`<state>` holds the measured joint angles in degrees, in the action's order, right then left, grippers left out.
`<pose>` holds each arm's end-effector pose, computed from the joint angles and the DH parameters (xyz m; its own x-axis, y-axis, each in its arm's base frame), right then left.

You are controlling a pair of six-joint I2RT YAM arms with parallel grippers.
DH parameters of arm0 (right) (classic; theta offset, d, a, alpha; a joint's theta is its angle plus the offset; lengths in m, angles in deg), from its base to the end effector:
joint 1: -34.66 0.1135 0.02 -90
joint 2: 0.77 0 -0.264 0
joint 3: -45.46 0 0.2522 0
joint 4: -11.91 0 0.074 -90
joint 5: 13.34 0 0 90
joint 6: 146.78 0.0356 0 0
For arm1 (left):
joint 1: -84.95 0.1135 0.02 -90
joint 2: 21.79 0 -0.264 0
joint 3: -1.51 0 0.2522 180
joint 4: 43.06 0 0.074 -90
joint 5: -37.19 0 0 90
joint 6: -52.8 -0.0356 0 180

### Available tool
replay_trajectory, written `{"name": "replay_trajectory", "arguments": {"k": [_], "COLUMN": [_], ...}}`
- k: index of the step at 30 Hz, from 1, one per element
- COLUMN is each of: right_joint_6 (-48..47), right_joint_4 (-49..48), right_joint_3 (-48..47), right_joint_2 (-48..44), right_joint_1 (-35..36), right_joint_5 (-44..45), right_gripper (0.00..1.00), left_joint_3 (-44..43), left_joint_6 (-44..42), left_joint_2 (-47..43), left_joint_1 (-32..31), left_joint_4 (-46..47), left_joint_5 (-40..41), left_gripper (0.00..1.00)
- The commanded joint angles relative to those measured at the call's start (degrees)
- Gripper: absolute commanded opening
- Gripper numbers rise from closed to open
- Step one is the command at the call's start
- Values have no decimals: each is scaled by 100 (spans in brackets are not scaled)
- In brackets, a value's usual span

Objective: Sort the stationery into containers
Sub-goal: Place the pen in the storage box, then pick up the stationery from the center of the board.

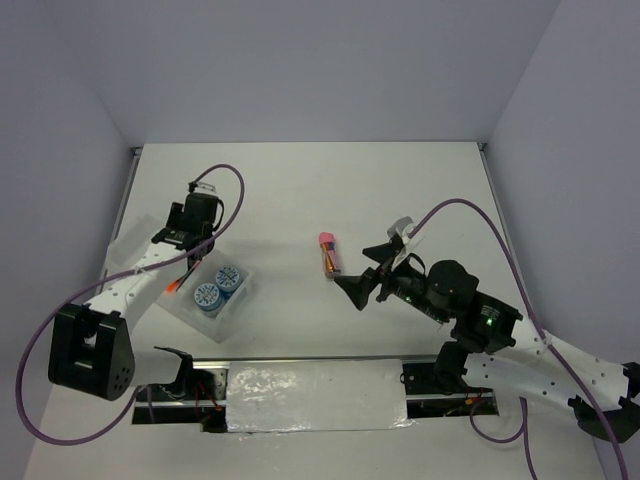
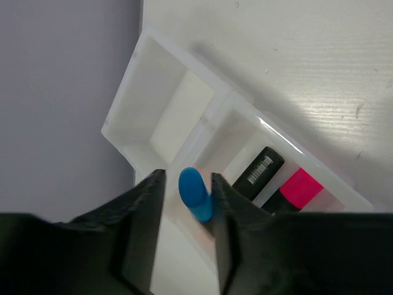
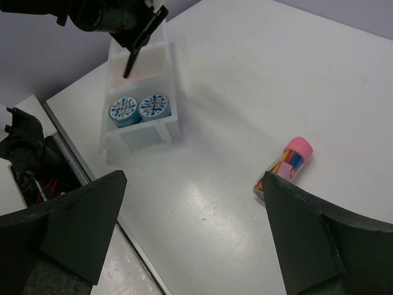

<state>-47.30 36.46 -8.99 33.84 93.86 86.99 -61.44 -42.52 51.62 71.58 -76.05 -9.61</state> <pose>0.0816 0.1244 0.3401 -0.1656 0.0387 -0.9854 -0.7363 0.6599 0.1496 0.2636 -0.0376 0.2520 -0.6954 0.2348 -0.6792 -0.2515 0.8058 0.5361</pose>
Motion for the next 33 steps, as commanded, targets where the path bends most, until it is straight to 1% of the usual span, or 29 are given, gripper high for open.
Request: {"name": "replay_trajectory", "arguments": {"k": [1,2,3,6,7,8,10,11,12,13,14,15,16,17,19,20,21,23,25,26,28,33], "right_joint_6": [-33,-16,2,28,63,115,282,500,633,748,879,1055,1109,1100,1022,969,951,907,898,950,1012,1170], "right_joint_4": [-68,-59,-33,29,46,72,186,492,625,740,854,1055,1127,1188,1198,1224,1311,1382,1382,1382,1304,1128], "right_joint_3": [-53,-80,-97,-194,-220,-273,-430,-527,-650,-834,-923,-1002,-1133,-1204,-1414,-1511,-1730,-1933,-2187,-2241,-2347,-2575], "right_joint_2": [2,28,115,352,440,520,975,1447,1696,1959,2197,2747,3023,3521,3981,4436,4658,5271,5608,5870,6074,6611], "right_joint_1": [-22,-22,-31,-22,-22,-31,-162,-285,-434,-583,-1003,-1207,-1357,-1541,-1578,-1648,-1666,-1675,-1684,-1675,-1675,-1675], "right_joint_5": [48,57,92,127,249,355,513,505,471,287,94,-108,-284,-329,-286,-303,-303,-312,-549,-593,-690,-699], "right_gripper": [100,100,100,100,100,100,100,100,100,100,100,100,100,100,99,98,97,93,92,92,91,90], "left_joint_3": [-81,-117,-152,-223,-258,-275,-337,-346,-346,-337,-346,-398,-433,-477,-609,-636,-575,-391,74,198,173,217], "left_joint_6": [242,286,382,488,488,645,962,1146,1226,1314,1445,1760,1928,2252,2526,2649,2668,2747,2721,2660,2677,2650], "left_joint_2": [217,261,323,271,236,192,-62,-333,-492,-659,-1009,-1204,-1389,-1712,-1996,-2249,-2382,-2776,-3207,-3305,-3394,-3351], "left_joint_1": [62,71,88,115,124,124,132,132,132,132,132,132,132,132,150,159,168,168,168,168,168,168], "left_joint_4": [192,173,156,129,103,42,-46,-107,-125,-152,-195,-326,-423,-520,-898,-1021,-1135,-1136,-910,-856,-942,-820], "left_joint_5": [74,101,101,-22,-92,-119,-241,-346,-460,-531,-567,-558,-602,-689,-900,-1223,-1383,-1551,-1797,-1893,-2069,-2482], "left_gripper": [51,56,65,71,72,73,78,88,99,99,100,99,99,99,99,99,99,99,99,99,99,99]}}
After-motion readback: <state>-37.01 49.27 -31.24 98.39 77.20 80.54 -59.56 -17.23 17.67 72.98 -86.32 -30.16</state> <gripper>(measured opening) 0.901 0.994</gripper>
